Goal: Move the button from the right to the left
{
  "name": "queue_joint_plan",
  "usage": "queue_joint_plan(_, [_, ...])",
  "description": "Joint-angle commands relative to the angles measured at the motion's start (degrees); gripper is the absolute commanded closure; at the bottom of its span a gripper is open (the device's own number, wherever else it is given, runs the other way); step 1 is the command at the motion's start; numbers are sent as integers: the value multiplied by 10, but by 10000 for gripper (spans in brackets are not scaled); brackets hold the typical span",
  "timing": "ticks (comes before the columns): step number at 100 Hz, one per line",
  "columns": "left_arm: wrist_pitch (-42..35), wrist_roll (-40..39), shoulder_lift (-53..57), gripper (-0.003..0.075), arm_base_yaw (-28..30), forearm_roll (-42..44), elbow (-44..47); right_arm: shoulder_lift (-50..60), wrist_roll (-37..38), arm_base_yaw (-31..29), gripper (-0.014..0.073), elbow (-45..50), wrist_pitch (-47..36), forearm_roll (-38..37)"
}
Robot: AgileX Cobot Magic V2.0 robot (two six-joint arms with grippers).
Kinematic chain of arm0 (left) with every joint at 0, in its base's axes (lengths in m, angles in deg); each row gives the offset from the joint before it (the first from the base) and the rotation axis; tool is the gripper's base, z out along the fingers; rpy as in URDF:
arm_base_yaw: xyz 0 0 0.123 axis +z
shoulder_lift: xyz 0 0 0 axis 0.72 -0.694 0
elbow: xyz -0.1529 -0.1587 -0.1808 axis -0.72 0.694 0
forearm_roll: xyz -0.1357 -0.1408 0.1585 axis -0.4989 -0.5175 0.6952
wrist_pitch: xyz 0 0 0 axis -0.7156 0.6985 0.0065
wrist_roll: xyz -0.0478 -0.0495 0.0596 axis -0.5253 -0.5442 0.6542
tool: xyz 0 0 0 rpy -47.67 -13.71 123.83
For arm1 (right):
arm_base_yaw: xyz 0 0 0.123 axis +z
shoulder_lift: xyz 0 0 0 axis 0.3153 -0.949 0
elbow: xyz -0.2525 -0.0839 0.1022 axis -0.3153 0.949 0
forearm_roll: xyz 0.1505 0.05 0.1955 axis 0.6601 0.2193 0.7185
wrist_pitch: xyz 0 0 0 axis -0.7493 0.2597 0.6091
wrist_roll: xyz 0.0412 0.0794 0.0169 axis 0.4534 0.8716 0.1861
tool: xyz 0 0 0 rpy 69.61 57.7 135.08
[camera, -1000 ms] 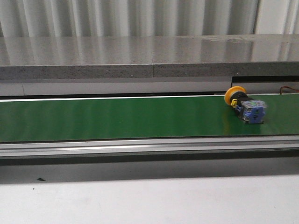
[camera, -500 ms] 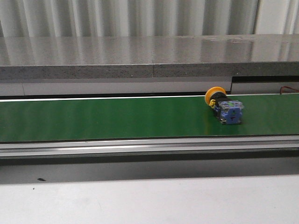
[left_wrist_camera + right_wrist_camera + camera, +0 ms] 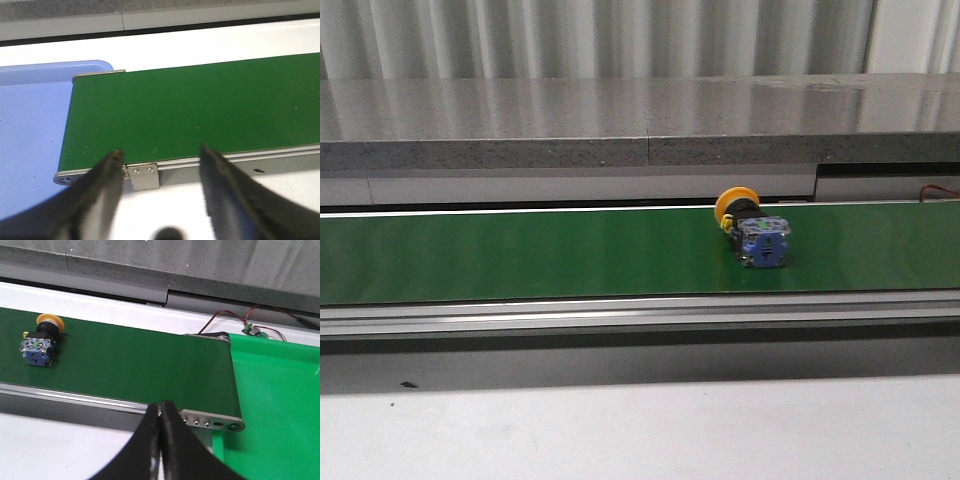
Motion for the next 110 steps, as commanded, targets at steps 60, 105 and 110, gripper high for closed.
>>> queue_joint_plan(60, [40, -4, -145, 112, 0, -99, -159, -6, -4, 2, 662, -14, -48, -3])
queue_joint_plan(105, [187, -53, -376, 113, -95, -208, -336, -6, -4, 2, 662, -14, -47, -3])
queue_joint_plan(110, [191, -68, -404, 113, -123, -199, -351, -6, -4, 2, 662, -14, -47, -3])
